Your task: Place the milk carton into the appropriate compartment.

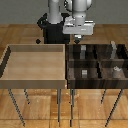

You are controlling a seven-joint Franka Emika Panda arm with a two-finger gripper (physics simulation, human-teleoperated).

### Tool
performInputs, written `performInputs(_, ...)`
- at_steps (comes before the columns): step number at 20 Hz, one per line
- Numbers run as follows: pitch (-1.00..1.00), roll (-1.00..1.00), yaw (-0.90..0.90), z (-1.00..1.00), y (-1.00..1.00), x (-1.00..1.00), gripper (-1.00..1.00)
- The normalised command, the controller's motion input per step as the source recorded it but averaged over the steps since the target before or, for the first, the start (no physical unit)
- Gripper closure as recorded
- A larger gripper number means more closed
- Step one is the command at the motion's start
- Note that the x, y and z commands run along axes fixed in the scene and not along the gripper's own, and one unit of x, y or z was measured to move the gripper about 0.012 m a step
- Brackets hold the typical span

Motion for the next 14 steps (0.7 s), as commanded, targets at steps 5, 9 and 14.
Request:
performInputs(5,0.00,0.00,0.00,0.00,0.20,0.00,1.00)
performInputs(9,0.00,0.00,0.00,0.00,0.00,-0.25,1.00)
performInputs(14,0.00,0.00,0.00,0.00,0.00,-1.00,1.00)
